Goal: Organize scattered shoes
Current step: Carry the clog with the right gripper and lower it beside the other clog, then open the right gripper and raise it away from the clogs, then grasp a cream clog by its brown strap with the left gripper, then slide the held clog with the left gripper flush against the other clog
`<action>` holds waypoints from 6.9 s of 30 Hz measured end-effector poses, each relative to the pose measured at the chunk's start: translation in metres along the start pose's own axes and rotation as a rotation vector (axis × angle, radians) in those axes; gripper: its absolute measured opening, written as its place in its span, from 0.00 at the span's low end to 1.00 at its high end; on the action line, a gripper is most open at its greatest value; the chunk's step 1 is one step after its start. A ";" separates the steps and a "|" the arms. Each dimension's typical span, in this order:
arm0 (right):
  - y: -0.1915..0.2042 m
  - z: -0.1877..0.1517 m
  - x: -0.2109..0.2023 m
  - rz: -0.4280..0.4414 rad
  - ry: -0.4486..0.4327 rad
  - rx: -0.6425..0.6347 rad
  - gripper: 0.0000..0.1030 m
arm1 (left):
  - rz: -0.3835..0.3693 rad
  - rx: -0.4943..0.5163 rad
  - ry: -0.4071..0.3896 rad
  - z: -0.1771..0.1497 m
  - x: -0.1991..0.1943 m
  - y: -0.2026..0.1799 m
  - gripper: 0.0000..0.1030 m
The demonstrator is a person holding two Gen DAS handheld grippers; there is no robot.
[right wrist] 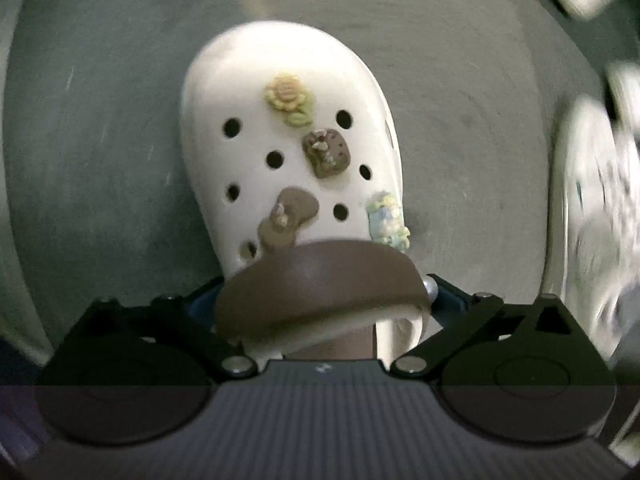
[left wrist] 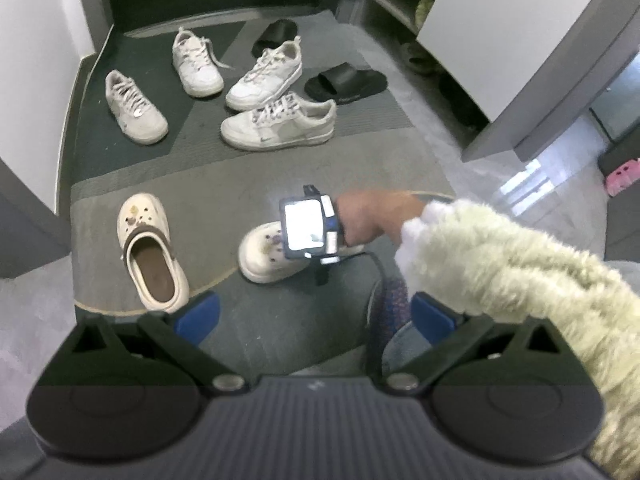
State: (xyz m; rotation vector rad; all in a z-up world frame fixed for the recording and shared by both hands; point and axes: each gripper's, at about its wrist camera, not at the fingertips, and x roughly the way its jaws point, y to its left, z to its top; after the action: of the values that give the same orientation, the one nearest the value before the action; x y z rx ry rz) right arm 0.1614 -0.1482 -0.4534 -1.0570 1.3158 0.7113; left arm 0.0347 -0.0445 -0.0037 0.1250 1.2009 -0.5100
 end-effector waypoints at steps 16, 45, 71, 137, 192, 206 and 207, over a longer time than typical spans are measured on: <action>-0.073 0.066 -0.065 0.082 -0.360 1.007 0.90 | -0.006 0.008 -0.071 -0.010 -0.016 -0.007 0.99; -0.081 0.036 -0.198 0.178 -0.440 1.361 0.96 | 0.252 -0.259 -0.240 0.016 -0.031 0.119 1.00; -0.031 -0.132 -0.401 0.332 -0.948 1.483 1.00 | 0.287 -0.202 0.098 0.030 0.282 0.279 0.98; -0.050 -0.133 -0.387 0.544 -0.966 1.597 1.00 | 0.167 -0.172 0.048 0.029 0.350 0.172 1.00; -0.057 -0.145 -0.378 0.571 -0.958 1.620 1.00 | 0.411 -0.025 0.064 0.023 0.389 0.199 0.92; -0.063 -0.120 -0.381 0.514 -0.927 1.543 1.00 | 0.341 0.021 0.042 0.016 0.336 0.233 0.93; -0.063 -0.119 -0.383 0.495 -0.925 1.525 1.00 | 0.349 0.030 0.021 0.021 0.322 0.225 0.93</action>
State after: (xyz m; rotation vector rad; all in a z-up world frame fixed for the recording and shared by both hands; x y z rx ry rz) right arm 0.1071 -0.2246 -0.0585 0.7860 0.8488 0.2612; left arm 0.2366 0.0460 -0.3288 0.3592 1.1615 -0.2211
